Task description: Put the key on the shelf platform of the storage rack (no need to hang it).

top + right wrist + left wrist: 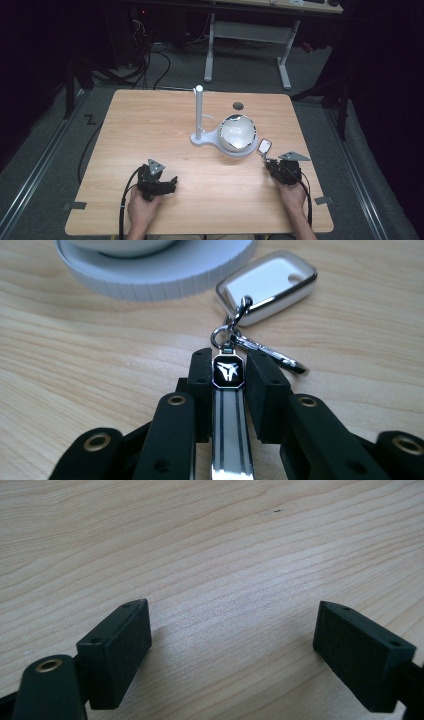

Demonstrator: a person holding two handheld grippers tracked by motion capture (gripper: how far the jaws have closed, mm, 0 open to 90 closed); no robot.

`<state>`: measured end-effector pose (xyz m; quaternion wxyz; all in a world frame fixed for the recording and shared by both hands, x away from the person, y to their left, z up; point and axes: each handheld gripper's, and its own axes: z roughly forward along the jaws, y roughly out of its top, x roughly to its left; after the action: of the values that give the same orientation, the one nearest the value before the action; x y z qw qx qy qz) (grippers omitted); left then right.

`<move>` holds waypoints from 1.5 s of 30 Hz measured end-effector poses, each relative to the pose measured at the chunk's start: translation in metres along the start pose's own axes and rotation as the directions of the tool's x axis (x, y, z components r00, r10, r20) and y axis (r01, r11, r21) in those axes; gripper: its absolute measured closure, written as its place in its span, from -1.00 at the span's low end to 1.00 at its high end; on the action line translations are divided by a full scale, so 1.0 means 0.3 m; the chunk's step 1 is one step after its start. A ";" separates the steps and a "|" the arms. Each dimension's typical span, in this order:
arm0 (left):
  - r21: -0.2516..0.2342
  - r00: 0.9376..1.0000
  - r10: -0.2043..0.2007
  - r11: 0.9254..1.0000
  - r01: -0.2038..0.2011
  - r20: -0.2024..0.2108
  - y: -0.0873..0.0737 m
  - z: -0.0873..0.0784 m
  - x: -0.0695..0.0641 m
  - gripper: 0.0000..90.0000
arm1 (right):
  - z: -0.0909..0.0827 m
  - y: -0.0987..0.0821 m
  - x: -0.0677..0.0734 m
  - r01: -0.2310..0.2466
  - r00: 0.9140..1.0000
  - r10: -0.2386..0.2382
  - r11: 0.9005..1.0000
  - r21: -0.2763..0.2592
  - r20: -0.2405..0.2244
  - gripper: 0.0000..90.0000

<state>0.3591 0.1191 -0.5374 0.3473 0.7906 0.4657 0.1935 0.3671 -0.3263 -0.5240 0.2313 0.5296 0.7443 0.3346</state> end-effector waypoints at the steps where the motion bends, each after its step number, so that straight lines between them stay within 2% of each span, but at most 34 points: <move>1: 0.000 1.000 0.000 1.000 0.000 0.000 0.000 0.000 0.000 -0.64 | -0.009 0.003 -0.001 -0.003 1.000 0.003 1.000 -0.011 -0.006 0.66; 7: 0.000 1.000 0.000 1.000 0.000 0.000 0.000 0.000 0.000 -0.64 | -0.062 0.012 -0.016 -0.018 1.000 0.017 0.999 -0.041 -0.017 0.66; 11: 0.000 1.000 0.001 1.000 -0.001 -0.001 0.000 0.000 0.000 -0.64 | -0.105 0.036 -0.023 0.001 1.000 -0.002 0.998 -0.070 -0.017 0.66; 18: 0.000 1.000 0.000 1.000 0.000 0.000 0.000 0.000 0.000 -0.64 | -0.161 0.074 -0.033 -0.005 0.999 0.001 0.993 -0.117 -0.036 0.66; 26: 0.000 1.000 0.000 1.000 0.000 0.000 0.000 0.000 0.000 -0.64 | -0.211 0.107 -0.036 0.001 0.999 -0.007 0.990 -0.141 -0.042 0.66; 35: 0.000 1.000 0.000 1.000 0.000 0.000 0.000 0.000 0.000 -0.64 | -0.265 0.140 -0.018 0.031 0.998 -0.040 0.986 -0.166 -0.053 0.66; 45: 0.000 1.000 0.000 1.000 0.000 0.000 0.000 0.000 0.000 -0.64 | -0.305 0.175 0.009 0.043 0.994 -0.062 0.982 -0.186 -0.095 0.66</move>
<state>0.3591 0.1191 -0.5374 0.3476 0.7905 0.4657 0.1934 0.3356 -0.3355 -0.4237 0.2503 0.4688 0.7345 0.4220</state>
